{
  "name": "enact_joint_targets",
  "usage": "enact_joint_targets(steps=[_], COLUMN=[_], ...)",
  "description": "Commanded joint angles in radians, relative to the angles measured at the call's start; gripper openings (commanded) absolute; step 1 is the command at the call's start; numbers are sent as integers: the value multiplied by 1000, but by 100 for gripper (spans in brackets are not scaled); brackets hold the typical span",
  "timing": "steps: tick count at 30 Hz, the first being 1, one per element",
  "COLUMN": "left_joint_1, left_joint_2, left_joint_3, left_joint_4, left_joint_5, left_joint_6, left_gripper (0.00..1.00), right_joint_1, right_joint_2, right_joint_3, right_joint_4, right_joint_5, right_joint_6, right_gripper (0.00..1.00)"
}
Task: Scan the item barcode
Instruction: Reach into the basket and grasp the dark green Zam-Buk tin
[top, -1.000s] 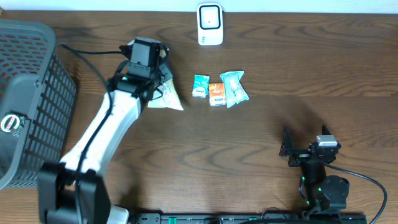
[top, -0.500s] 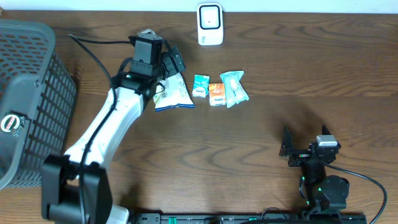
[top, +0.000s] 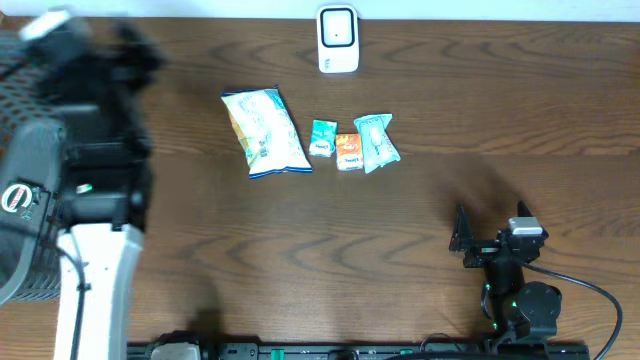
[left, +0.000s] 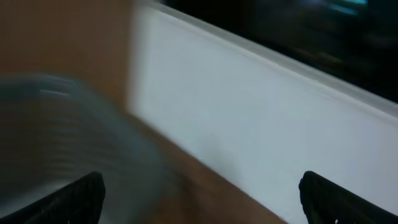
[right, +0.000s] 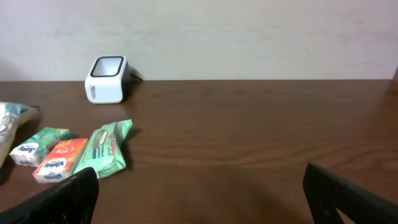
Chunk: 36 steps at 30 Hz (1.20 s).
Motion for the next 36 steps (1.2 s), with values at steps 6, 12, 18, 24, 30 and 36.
enact_joint_targets(steps=[6,12,18,24,30,36], left_joint_1=[386,631,725,725,724,706], left_joint_2=[53,148,325,480,582,660], left_joint_3=[26,185,311,322,322,321], left_joint_4=[-171,-365,-504,-650,-655,-636], left_joint_5=[-42,320,569,357,262,213], left_joint_6=[-15,-183,-157,-108,-111,-116], left_gripper=[98,98,98,98,98,98], right_joint_1=[-6,-6,-6,-6,-6,-6], right_joint_2=[-2,-2,-2,-2,-2,-2], right_joint_3=[-2,-2,-2,-2,-2,-2], right_joint_4=[-4,-4,-4,-4,-4,-4], right_joint_5=[1,1,1,1,1,1], right_joint_6=[7,7,7,7,7,7], right_gripper=[99,99,99,99,99,99])
